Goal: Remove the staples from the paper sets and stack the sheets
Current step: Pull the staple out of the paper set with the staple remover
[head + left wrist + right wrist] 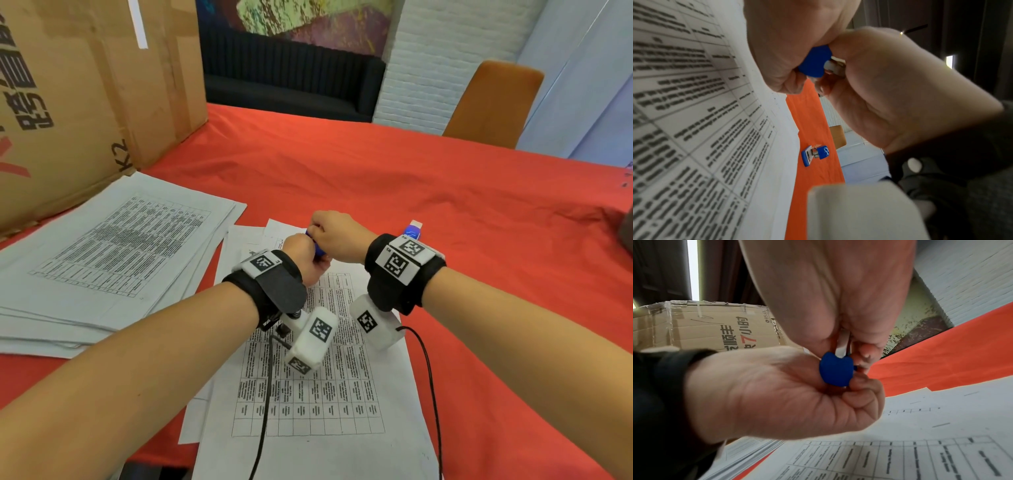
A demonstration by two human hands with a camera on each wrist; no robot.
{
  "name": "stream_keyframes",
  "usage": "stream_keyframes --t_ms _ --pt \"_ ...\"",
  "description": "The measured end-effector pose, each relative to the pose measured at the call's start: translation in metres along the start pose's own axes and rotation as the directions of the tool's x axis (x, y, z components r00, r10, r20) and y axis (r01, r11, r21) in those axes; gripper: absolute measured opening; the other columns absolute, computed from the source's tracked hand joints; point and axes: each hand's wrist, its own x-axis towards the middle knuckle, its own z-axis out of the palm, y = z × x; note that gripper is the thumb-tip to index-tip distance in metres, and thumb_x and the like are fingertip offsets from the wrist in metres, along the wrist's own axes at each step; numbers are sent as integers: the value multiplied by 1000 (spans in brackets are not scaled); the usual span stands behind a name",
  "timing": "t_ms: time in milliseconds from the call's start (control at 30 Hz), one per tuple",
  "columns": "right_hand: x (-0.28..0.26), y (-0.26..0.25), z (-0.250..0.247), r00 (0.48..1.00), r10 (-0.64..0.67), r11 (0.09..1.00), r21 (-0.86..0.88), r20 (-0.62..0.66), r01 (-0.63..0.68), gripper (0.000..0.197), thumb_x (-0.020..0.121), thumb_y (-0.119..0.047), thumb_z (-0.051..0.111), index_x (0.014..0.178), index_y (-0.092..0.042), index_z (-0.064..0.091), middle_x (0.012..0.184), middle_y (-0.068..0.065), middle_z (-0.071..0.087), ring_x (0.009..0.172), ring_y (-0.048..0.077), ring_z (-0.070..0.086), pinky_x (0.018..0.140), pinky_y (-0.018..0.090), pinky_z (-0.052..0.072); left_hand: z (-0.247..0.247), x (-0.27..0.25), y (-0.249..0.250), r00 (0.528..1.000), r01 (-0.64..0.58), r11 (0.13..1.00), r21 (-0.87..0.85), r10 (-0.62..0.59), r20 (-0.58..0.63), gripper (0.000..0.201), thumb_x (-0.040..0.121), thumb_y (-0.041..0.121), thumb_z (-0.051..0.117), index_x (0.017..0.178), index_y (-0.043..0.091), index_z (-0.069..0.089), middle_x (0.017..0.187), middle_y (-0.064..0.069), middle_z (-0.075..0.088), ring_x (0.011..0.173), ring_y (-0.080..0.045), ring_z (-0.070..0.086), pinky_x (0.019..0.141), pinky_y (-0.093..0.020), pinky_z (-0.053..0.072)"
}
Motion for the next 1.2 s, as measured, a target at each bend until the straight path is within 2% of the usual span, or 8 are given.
stream_keyframes --t_ms 200,267,367,467,633,733,1033,1200 --pt "-12 -6 -26 965 -29 999 -18 260 35 34 87 -12 55 121 -6 54 110 15 63 83 23 57 69 31 47 0 -5 3 999 -32 997 67 34 -29 33 93 -5 20 78 8 47 70 -7 45 58 -15 39 51 -21 36" --pt "-14 -9 -29 961 -74 983 -145 265 115 47 82 -14 64 127 -11 51 117 7 59 97 22 57 81 35 51 3 -12 4 1000 -14 1000 -13 14 7 31 96 -1 25 84 7 52 82 -9 54 72 -17 52 67 -27 42" --pt "-13 -8 -29 960 -123 972 -162 252 167 46 87 -9 58 132 -13 50 125 5 56 107 21 54 89 33 47 9 -20 6 970 -119 911 396 192 -150 33 97 17 47 125 -1 51 121 -16 58 116 -27 54 94 -30 39" --pt "-12 -3 -34 951 -162 972 -125 262 199 42 91 -18 62 132 -13 53 123 4 59 109 22 55 95 35 45 10 -10 5 983 -102 889 445 159 -92 26 95 15 50 118 3 53 95 -4 58 99 -17 53 80 -21 40" --pt "-7 12 -43 968 -174 985 21 181 173 43 89 -36 64 127 -18 58 89 -13 58 78 5 55 67 11 43 -3 4 11 991 105 982 -155 -90 102 20 96 3 32 88 7 49 79 -5 51 67 -14 47 57 -21 41" --pt "-4 28 -38 982 -142 956 275 126 103 38 93 -37 57 124 -15 59 107 1 65 91 18 62 84 30 53 -6 11 15 987 141 975 -175 -125 97 29 102 12 29 87 0 51 76 -11 51 65 -18 48 57 -22 44" --pt "-6 69 0 952 282 232 954 120 -189 29 91 -25 62 86 4 63 86 16 68 77 21 69 69 23 59 -14 -3 26 977 67 867 494 -157 142 23 95 23 49 91 1 54 66 -3 40 56 -12 42 45 -17 34" --pt "-9 66 2 958 275 230 962 82 -149 21 87 -23 67 82 -3 65 86 11 69 83 21 69 66 22 58 -6 -10 23 962 -93 651 753 -137 237 51 94 54 42 102 4 51 65 2 31 53 -7 29 44 -15 28"
